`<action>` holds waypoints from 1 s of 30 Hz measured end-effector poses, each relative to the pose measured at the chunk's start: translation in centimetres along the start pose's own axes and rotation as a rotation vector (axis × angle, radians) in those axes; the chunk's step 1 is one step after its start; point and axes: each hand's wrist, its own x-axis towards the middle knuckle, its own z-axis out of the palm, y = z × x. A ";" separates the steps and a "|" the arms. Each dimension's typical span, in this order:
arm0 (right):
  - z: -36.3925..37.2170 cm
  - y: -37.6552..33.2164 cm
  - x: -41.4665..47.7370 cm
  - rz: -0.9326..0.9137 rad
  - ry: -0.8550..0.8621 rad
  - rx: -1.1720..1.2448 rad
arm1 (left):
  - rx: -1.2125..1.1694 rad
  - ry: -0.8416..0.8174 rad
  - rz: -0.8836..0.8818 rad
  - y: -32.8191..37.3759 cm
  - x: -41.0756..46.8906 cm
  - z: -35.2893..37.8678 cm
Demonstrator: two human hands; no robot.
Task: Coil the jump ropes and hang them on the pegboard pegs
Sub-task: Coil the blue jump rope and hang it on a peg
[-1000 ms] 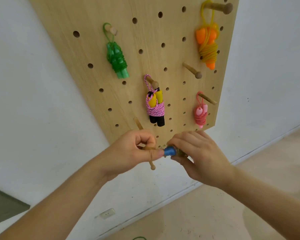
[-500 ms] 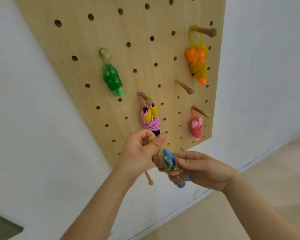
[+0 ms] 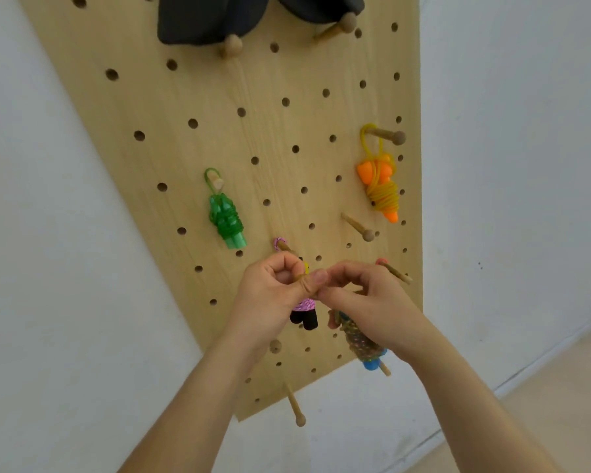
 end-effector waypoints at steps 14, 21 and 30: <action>-2.2 -3.2 3.5 0.272 -0.150 0.702 | -0.328 -0.066 -0.064 3.3 2.8 -0.5; -1.3 -4.0 5.2 0.080 -0.182 0.438 | -0.392 0.009 -0.083 4.6 3.9 -0.2; 3.2 -2.9 6.9 0.014 -0.214 0.543 | -0.323 0.136 0.047 3.0 3.2 -3.7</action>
